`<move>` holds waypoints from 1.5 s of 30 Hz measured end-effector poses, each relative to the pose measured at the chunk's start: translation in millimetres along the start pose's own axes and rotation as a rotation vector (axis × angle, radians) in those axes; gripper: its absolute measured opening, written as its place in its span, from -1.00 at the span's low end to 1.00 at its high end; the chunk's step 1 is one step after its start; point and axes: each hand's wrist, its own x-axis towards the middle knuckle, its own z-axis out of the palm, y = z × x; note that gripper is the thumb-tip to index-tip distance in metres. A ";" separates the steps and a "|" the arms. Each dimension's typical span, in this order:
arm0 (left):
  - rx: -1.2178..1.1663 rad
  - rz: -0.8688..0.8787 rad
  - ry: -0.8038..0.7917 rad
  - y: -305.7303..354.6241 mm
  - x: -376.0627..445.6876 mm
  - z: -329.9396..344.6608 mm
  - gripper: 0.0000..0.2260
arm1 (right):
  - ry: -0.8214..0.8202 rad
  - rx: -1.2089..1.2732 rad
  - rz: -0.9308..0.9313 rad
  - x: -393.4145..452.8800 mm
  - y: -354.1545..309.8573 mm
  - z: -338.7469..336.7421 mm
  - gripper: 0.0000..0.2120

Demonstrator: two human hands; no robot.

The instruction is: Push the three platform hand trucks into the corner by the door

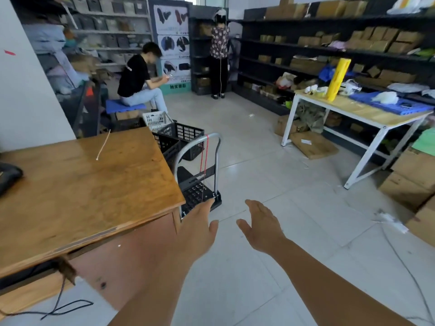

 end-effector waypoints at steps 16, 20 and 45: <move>0.026 -0.139 -0.001 -8.9 237.7 24.4 -0.42 | 0.033 0.153 -0.055 241.5 43.7 -44.8 -0.43; 0.067 -0.240 0.026 -8.5 302.7 35.8 -0.43 | -0.038 0.145 -0.118 314.9 56.6 -61.7 -0.43; 0.280 -0.611 -0.139 -156.2 559.9 75.6 -0.53 | -0.326 -0.143 -0.409 657.6 25.9 -19.8 -0.41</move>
